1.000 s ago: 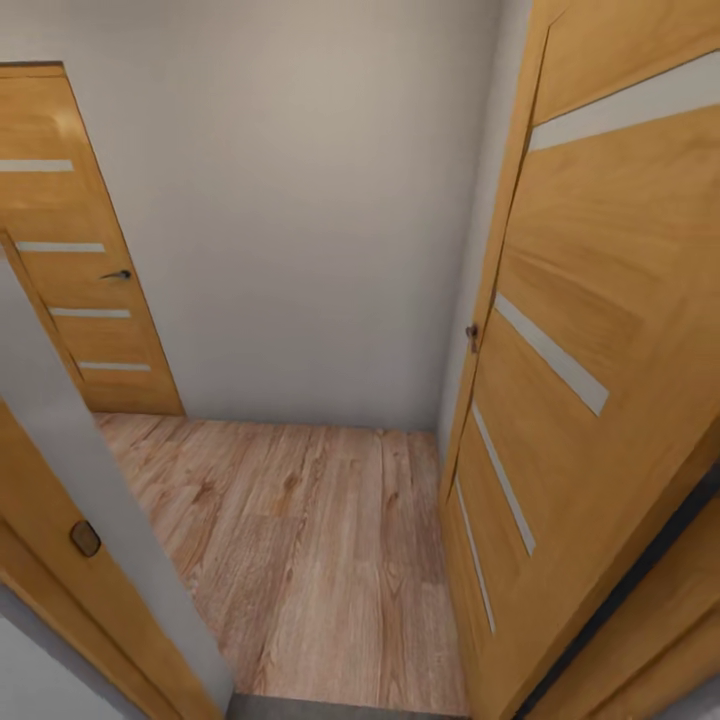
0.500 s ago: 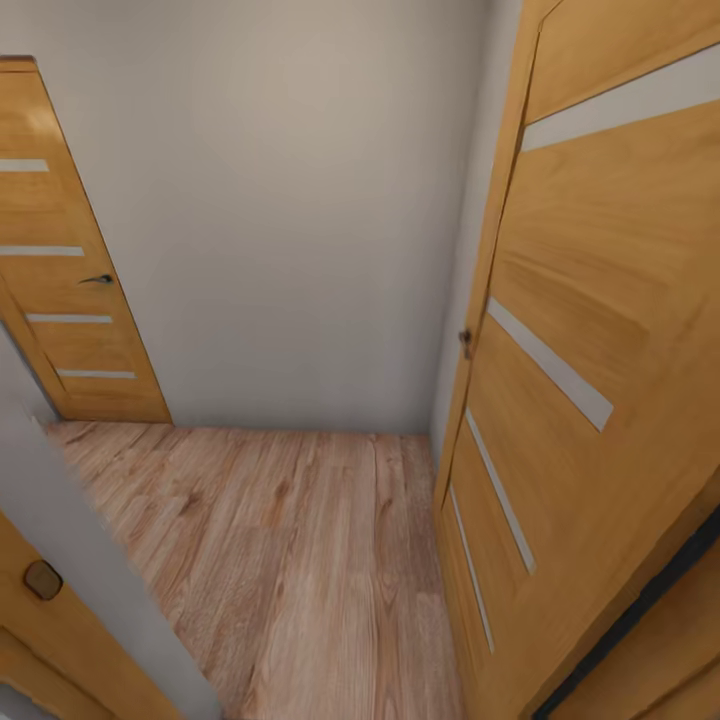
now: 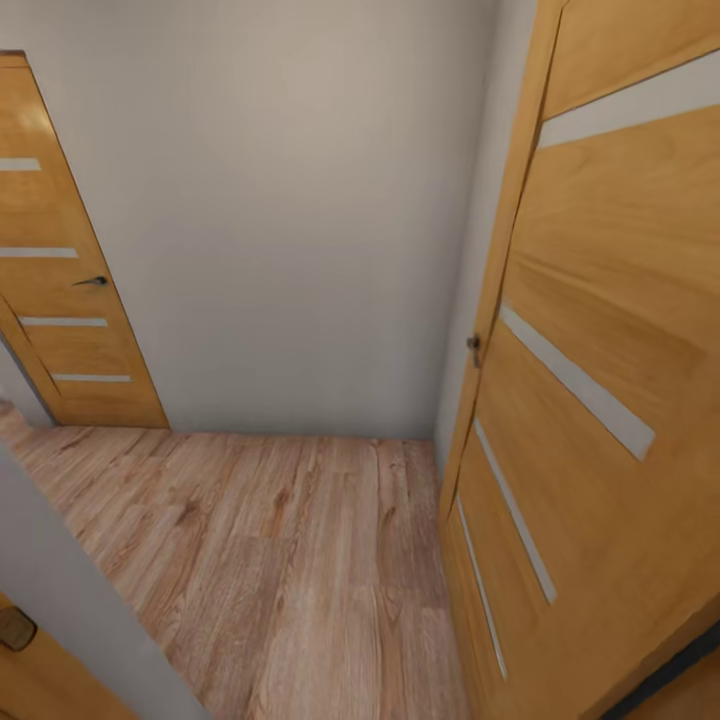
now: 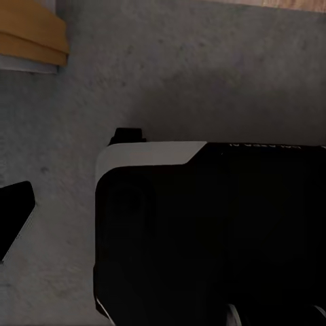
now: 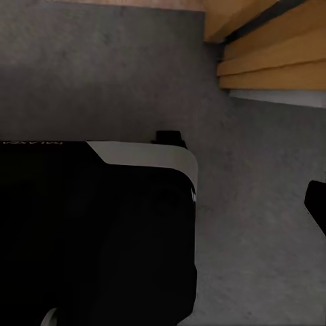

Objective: Move the two storage containers from the living room to the garage. In the garage, place one container on the floor and stack the other container on top of it (either order is fine).

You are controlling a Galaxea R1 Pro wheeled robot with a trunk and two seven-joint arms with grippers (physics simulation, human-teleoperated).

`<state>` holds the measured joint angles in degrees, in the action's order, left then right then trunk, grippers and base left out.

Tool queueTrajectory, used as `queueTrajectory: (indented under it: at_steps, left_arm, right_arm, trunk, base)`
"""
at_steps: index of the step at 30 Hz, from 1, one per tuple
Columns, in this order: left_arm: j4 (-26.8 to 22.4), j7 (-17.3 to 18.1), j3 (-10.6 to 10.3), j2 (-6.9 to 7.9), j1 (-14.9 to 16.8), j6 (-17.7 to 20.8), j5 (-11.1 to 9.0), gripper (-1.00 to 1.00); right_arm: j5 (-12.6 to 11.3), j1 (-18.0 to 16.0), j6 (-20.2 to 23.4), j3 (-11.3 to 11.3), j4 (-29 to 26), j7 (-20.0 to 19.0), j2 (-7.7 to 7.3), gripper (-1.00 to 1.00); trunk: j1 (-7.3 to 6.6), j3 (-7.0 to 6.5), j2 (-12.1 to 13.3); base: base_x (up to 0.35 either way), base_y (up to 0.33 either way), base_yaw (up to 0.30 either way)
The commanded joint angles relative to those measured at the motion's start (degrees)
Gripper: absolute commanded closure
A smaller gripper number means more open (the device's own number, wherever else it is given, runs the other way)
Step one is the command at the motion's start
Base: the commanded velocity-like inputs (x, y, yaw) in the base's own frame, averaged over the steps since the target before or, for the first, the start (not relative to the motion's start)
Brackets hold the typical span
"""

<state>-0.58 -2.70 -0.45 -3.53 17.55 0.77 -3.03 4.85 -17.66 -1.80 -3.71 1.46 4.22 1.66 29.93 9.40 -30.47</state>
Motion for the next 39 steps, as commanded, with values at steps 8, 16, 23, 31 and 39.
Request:
queueTrajectory:
  at_steps: [8, 16, 23, 31, 39]
  left_arm:
    - [0.0, -0.2, -0.1, -0.04, 0.0, 0.0, -0.3, -1.0]
    - [0.0, -0.1, -0.1, -0.09, 0.0, 0.1, -0.2, -1.0]
    - [0.0, -0.1, -0.1, -0.01, 0.0, 0.2, -0.1, -1.0]
    - [0.0, -0.1, -0.1, 0.01, 0.0, 0.2, -0.2, -1.0]
    - [0.0, -0.1, -0.1, 0.01, 0.0, 0.1, -0.2, -1.0]
  right_arm:
    - [0.6, -0.1, -0.1, -0.4, 0.1, 0.3, 0.01, -1.0]
    - [0.6, -0.1, -0.2, -0.3, 0.2, 0.3, 0.01, -1.0]
    - [0.7, -0.1, -0.2, -0.3, 0.1, 0.3, 0.01, -1.0]
    - [0.7, -0.1, -0.2, -0.3, 0.2, 0.3, 0.01, -1.0]
    - [0.7, -0.1, -0.2, -0.3, 0.2, 0.3, 0.01, -1.0]
  trunk:
    - [0.04, 0.09, -0.1]
    - [0.04, 0.09, -0.1]
    - [0.04, 0.09, -0.1]
    - [0.04, 0.09, -0.1]
    - [0.04, 0.09, -0.1]
  base:
    - [0.106, 0.107, 0.0]
    - [0.091, 0.009, 0.0]
    - [0.31, 0.001, 0.0]
    - [0.337, 0.0, 0.0]
    - [0.337, 0.0, 0.0]
